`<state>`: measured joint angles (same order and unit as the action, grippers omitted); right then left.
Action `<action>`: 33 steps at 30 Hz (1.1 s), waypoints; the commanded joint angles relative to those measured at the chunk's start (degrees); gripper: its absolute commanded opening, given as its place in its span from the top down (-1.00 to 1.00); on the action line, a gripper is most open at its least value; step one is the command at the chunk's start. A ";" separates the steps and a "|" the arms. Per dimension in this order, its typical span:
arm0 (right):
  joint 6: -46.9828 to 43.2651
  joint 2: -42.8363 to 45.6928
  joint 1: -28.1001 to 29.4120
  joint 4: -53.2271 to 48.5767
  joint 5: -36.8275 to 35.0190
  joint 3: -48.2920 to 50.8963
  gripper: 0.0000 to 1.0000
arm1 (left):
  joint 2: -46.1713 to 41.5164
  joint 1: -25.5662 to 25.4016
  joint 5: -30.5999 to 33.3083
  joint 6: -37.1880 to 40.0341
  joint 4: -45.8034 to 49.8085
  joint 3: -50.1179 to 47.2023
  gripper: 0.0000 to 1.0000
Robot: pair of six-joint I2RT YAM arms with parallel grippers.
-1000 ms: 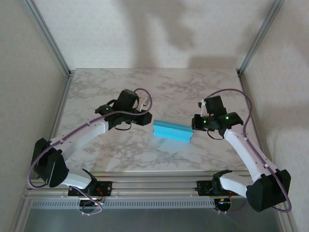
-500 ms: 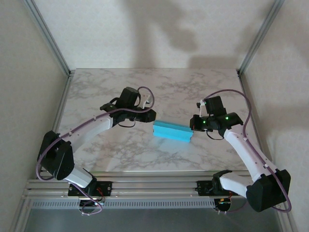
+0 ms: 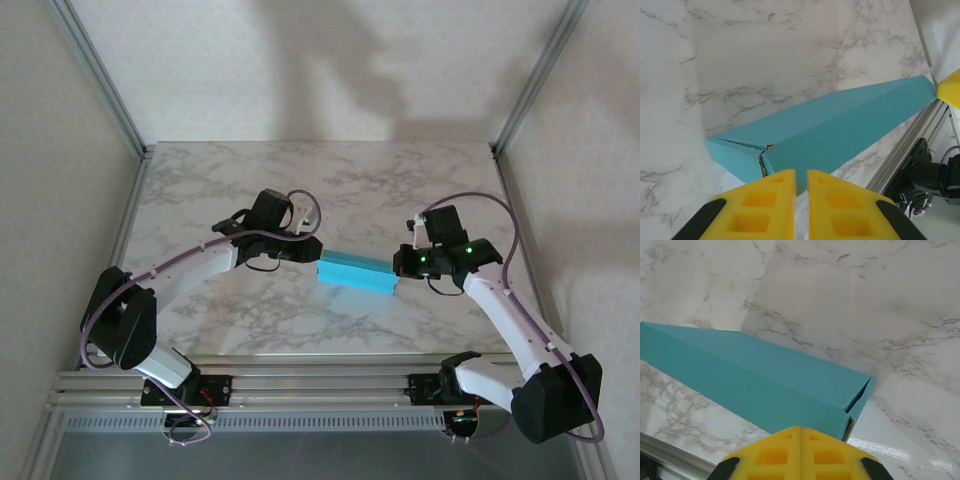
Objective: Fold the paper box
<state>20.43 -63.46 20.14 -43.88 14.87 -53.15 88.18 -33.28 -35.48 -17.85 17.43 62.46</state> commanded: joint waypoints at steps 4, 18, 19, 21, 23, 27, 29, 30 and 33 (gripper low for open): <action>0.86 0.80 0.22 0.10 -0.22 2.53 0.99 | 0.38 -0.37 -0.23 0.53 0.22 -2.39 0.71; 1.83 1.24 0.23 1.23 -2.17 6.23 1.00 | 1.70 -0.56 4.51 0.54 2.11 -3.92 0.76; 1.78 1.24 0.24 1.32 -2.17 5.97 1.00 | 1.71 -0.61 4.62 0.61 2.13 -3.86 0.76; 1.78 0.79 0.15 1.60 -1.93 5.60 1.00 | 1.80 -0.65 5.18 0.66 2.39 -3.84 0.76; 1.84 0.19 0.17 1.85 -1.87 5.79 1.00 | 2.17 -0.69 6.40 0.86 2.92 -4.05 0.77; 2.68 -0.04 0.18 2.83 -1.95 7.92 1.00 | 2.13 -1.00 6.90 0.47 1.93 -6.16 0.76; 3.12 0.26 0.20 2.86 -2.49 8.86 1.00 | 2.24 -1.00 7.25 0.31 1.47 -7.00 0.76; 3.29 0.36 0.16 2.77 -2.92 9.38 1.00 | 2.39 -1.00 7.37 0.27 1.36 -7.28 0.76; 3.50 0.29 0.22 2.76 -3.64 10.80 1.00 | 2.70 -1.09 7.52 0.26 0.94 -8.40 0.76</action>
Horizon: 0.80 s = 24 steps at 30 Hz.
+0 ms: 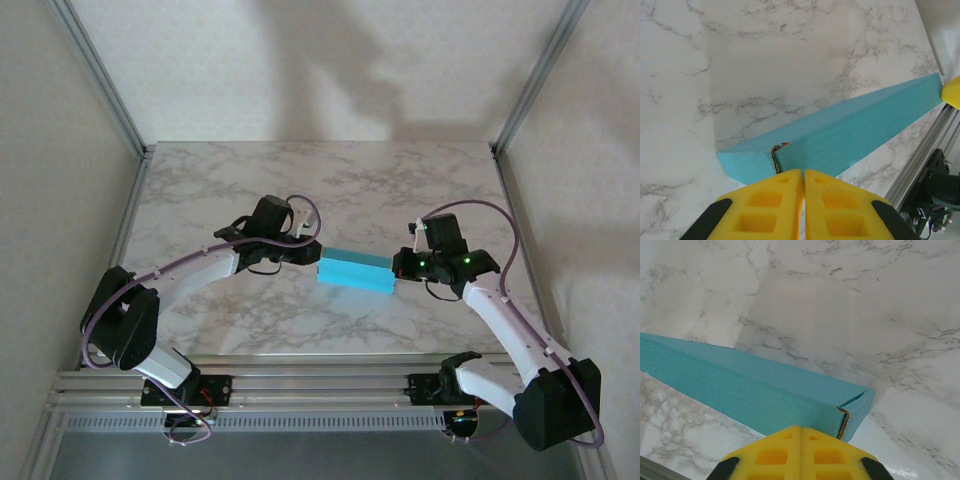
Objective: Fold the paper box
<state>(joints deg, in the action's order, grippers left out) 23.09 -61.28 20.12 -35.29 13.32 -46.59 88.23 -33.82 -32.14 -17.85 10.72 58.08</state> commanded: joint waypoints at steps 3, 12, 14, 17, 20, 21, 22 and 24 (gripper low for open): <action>1.27 -1.69 0.17 -5.40 -2.04 5.17 1.00 | 2.60 -0.54 4.35 0.18 7.36 -4.75 0.77; 1.48 -0.83 -0.05 -4.35 0.01 3.50 0.99 | 1.43 -0.67 4.70 -0.17 6.97 -5.80 0.77; 1.11 -0.01 -0.08 -3.82 1.78 2.05 0.95 | 0.86 -0.88 4.38 -0.18 6.98 -5.25 0.77; -1.60 0.97 -0.09 -3.72 5.13 -1.95 0.79 | 0.20 -1.48 4.01 0.62 7.42 -3.86 0.76; -5.73 0.87 -0.16 -5.43 6.80 -6.59 0.52 | -0.13 -2.45 3.62 1.75 7.24 -2.74 0.73; -7.46 0.29 -0.11 -6.40 6.82 -8.27 0.40 | -0.16 -2.64 3.60 1.94 6.97 -2.50 0.72; -8.86 -0.44 -0.08 -7.36 6.77 -9.55 0.22 | -0.16 -2.78 3.65 1.94 6.70 -2.37 0.71; -12.44 -3.05 0.23 -10.03 6.53 -12.78 -0.13 | 0.07 -2.81 3.58 1.95 6.42 -1.99 0.70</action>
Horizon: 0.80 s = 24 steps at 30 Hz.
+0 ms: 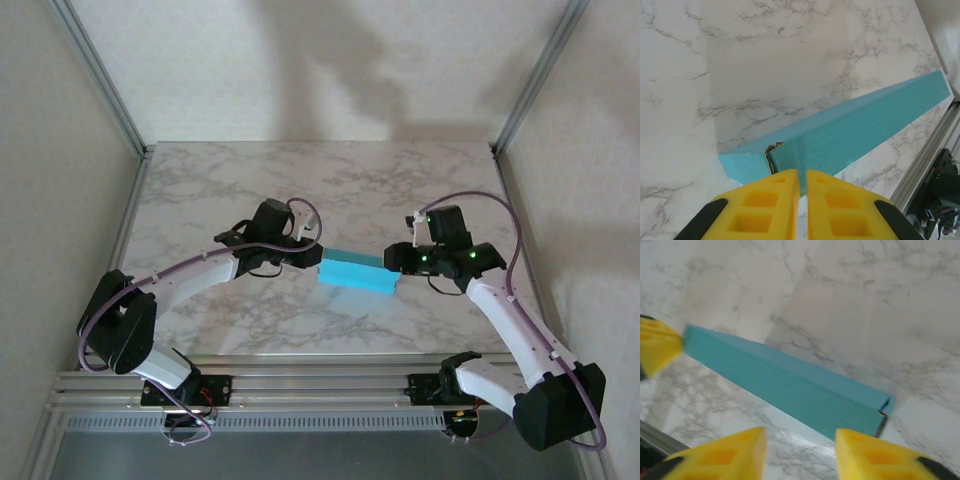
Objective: Fold the paper box
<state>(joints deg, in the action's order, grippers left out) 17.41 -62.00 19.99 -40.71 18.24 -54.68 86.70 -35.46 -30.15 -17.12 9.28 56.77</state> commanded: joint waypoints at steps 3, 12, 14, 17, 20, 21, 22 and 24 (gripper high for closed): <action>-12.23 -5.64 2.24 -7.96 -0.53 -8.29 -0.46 | 2.03 -1.21 1.61 1.31 7.86 -0.11 0.68; -23.98 -14.11 9.40 -13.49 -7.42 -14.46 -0.98 | 2.85 -1.21 2.03 1.83 8.20 0.62 0.67; -25.31 -16.12 9.95 -13.58 -8.39 -15.41 -0.98 | 3.12 -1.20 1.83 1.83 7.96 0.62 0.67; -26.58 -19.13 10.87 -13.37 -9.48 -16.06 -0.98 | 3.44 -1.25 1.94 2.01 7.81 0.45 0.67; -27.22 -21.79 11.96 -12.37 -10.33 -16.07 -0.98 | 3.66 -1.27 2.08 2.18 7.92 -0.02 0.67; -27.25 -22.47 12.29 -11.79 -10.82 -15.89 -0.98 | 3.71 -1.28 2.18 2.18 7.90 -0.13 0.67; -27.34 -23.30 12.59 -11.46 -11.16 -15.81 -0.98 | 3.58 -1.26 2.20 2.26 8.01 -0.31 0.67; -27.43 -24.49 13.14 -10.93 -11.16 -15.60 -0.98 | 3.47 -1.28 2.38 2.32 8.12 -0.52 0.67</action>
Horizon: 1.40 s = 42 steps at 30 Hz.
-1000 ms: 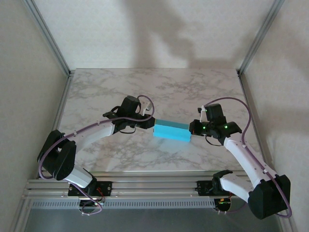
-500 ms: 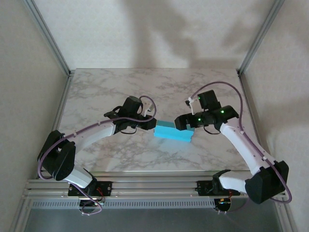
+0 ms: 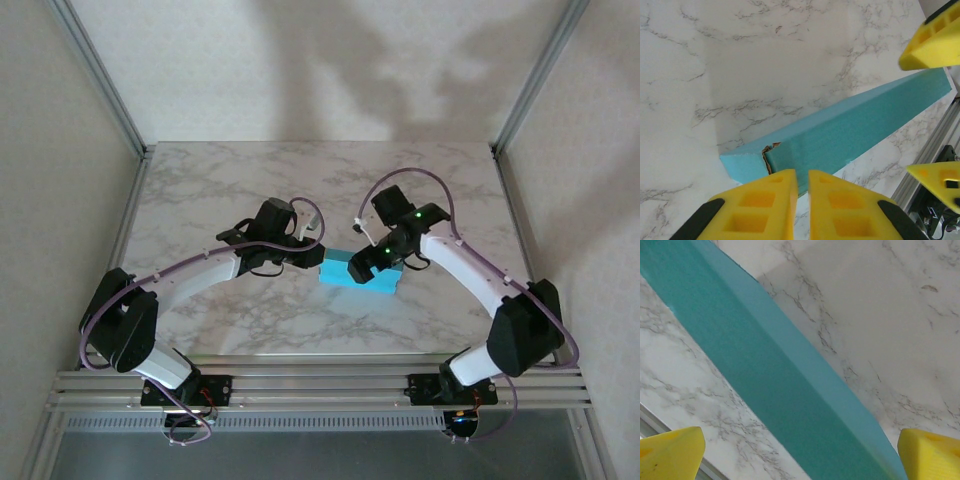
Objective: Fold the paper box
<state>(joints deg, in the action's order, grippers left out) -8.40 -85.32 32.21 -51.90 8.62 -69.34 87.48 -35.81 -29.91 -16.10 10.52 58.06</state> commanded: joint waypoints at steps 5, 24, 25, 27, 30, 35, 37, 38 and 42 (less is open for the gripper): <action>-0.69 -2.53 3.65 1.27 -3.02 0.24 -0.91 | 1.31 -0.92 3.07 0.99 7.16 -0.48 0.61; 6.01 1.41 6.06 4.80 -6.31 7.10 -0.39 | -9.32 4.08 0.65 -2.74 4.66 3.71 0.28; 6.34 1.63 6.39 5.03 -6.73 7.38 -0.35 | -10.35 4.68 0.54 -2.71 4.52 3.09 0.28; 6.85 2.37 6.88 5.64 -7.34 7.85 -0.30 | -12.29 6.05 0.31 -2.38 4.25 1.71 0.27; 7.35 3.15 7.41 6.43 -7.54 8.45 -0.22 | -14.94 8.38 -0.76 -2.01 3.80 -0.13 0.13; 7.51 3.19 9.41 7.38 -11.02 9.13 0.02 | -19.73 11.23 -2.87 -2.01 2.40 -2.64 -0.53; 7.43 3.07 10.21 7.94 -12.24 9.22 0.07 | -21.53 12.13 -3.00 -1.93 2.22 -3.35 -0.96; 7.52 2.99 10.28 8.17 -12.98 9.15 0.08 | -22.14 12.61 -3.20 -1.79 2.14 -3.57 -0.99; 7.48 2.50 13.22 8.91 -18.53 8.45 0.25 | -24.68 14.21 -4.08 -1.39 1.97 -4.18 -0.99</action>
<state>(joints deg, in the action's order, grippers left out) -1.26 -83.31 43.51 -44.03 -4.73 -60.69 64.88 -22.72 -32.03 -18.22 13.96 54.50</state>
